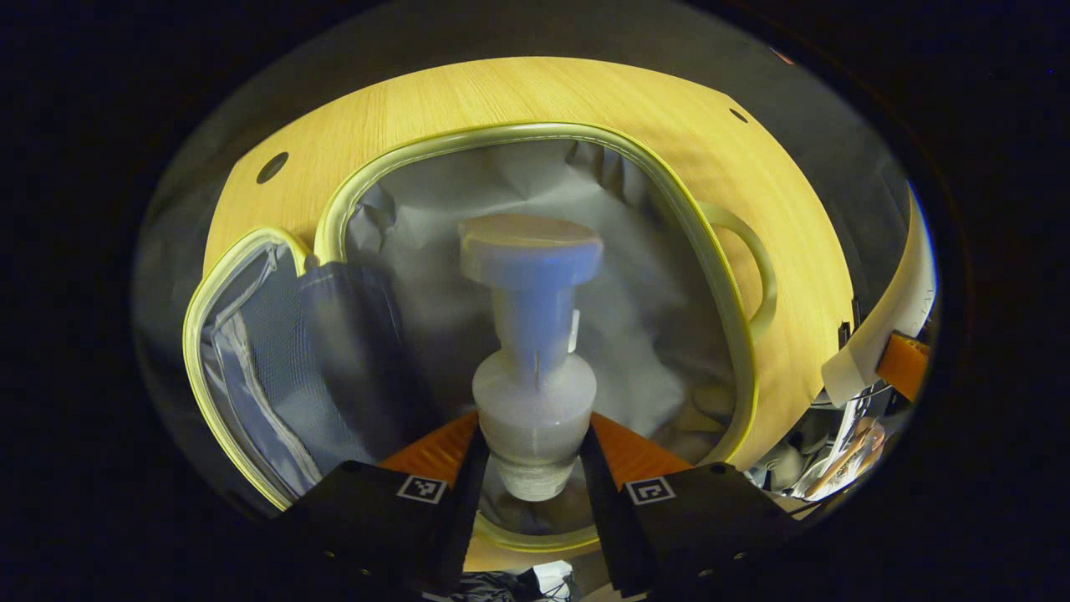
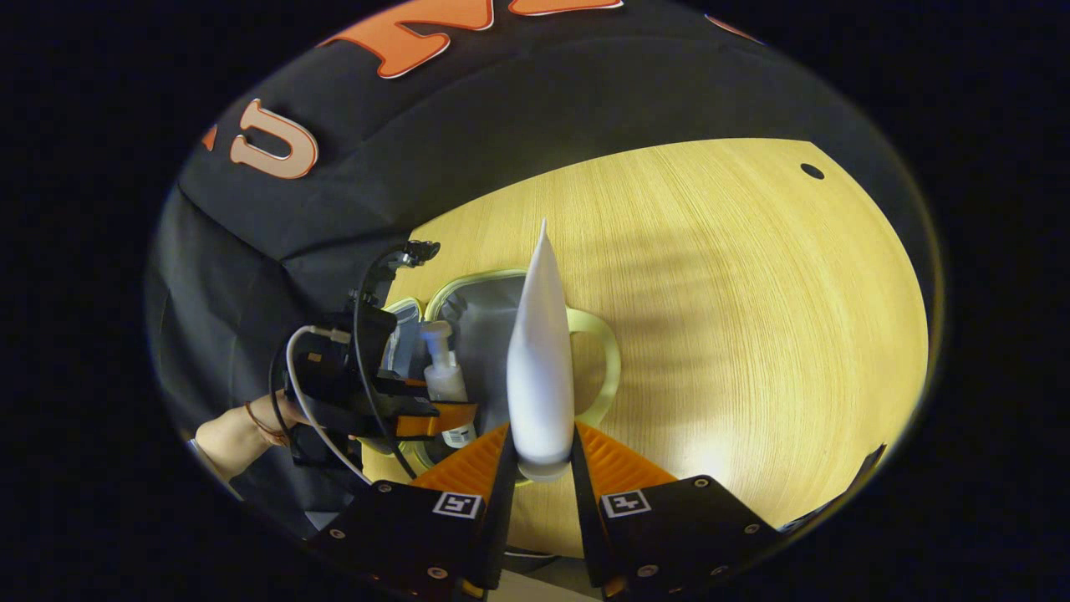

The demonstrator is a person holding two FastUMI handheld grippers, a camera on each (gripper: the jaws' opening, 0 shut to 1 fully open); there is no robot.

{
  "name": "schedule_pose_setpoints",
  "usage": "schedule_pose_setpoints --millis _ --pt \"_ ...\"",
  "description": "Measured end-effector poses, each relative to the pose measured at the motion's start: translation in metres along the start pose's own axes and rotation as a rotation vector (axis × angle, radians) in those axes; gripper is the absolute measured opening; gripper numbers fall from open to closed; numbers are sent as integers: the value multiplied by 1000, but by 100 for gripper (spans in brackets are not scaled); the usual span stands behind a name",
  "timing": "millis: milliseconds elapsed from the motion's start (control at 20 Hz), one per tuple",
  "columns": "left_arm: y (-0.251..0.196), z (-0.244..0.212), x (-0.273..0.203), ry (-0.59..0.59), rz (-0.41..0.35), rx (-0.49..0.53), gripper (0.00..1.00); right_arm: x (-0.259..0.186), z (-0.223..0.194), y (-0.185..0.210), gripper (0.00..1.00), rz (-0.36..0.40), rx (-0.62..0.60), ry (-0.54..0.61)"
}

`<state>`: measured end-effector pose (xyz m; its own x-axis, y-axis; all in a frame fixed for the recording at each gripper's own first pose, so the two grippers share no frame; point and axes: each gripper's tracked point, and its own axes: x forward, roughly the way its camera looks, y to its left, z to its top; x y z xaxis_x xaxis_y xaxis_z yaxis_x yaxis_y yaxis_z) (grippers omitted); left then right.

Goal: First open the suitcase, pack the skin care products into it, and then close the suitcase.

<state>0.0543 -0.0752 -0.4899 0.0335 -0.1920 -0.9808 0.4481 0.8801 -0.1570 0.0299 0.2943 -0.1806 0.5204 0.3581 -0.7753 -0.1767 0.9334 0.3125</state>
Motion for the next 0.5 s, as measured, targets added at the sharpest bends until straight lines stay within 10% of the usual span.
schedule_pose_setpoints --millis 200,400,500 --pt "-2 3 3 -31 -26 -30 66 0 -3 3 38 -4 10 8" --pt "-15 12 -16 -117 -63 -28 100 2 -2 8 39 -8 8 24" --pt "-8 16 -29 -192 -33 -16 99 5 -1 15 38 -8 -13 32"
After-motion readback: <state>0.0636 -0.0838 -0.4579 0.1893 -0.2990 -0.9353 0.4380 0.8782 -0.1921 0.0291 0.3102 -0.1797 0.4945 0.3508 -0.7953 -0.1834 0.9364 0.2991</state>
